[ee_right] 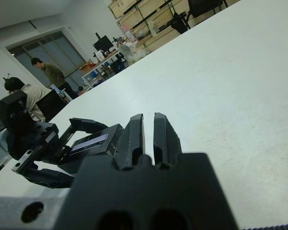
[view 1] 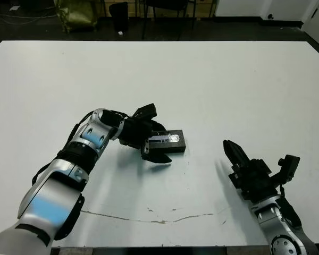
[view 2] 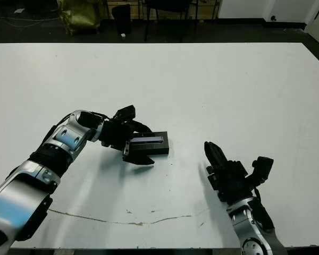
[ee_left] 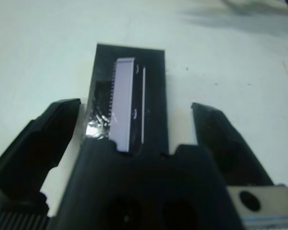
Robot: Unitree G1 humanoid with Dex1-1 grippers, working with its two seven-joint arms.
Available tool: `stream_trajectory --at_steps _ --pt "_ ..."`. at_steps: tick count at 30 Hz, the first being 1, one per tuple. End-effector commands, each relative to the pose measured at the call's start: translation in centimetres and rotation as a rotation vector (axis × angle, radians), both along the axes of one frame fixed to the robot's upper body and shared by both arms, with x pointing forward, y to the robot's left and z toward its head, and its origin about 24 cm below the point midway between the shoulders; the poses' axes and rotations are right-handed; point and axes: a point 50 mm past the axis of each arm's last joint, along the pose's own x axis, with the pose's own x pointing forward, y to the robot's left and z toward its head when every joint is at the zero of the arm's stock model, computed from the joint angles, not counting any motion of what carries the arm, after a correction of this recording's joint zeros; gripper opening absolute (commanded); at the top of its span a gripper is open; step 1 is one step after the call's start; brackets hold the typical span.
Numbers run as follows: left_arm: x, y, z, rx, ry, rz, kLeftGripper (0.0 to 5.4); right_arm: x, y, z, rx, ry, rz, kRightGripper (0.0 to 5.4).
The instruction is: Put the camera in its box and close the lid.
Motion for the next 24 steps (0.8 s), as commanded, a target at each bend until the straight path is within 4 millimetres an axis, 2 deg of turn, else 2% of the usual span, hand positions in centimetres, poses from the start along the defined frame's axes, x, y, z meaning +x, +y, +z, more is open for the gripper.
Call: stream_trajectory --at_steps 1,9,15,20,24 --pt "-0.1 0.9 -0.3 0.016 -0.048 0.025 5.39 -0.1 -0.2 -0.4 -0.013 0.013 -0.014 0.0" --pt "0.1 0.7 0.2 -0.092 -0.148 0.104 5.39 -0.6 -0.3 0.0 -0.029 0.031 -0.042 0.0" --pt "0.2 0.8 -0.2 -0.163 -0.141 0.157 5.39 -0.5 -0.4 0.0 -0.038 0.005 -0.04 0.0" --pt "-0.3 1.4 0.0 -0.256 -0.002 0.147 5.39 -0.5 -0.2 0.1 -0.062 0.028 -0.061 0.0" --pt "-1.3 1.8 0.9 -0.351 0.125 0.037 5.39 -0.4 -0.3 0.0 -0.037 0.029 -0.046 0.0"
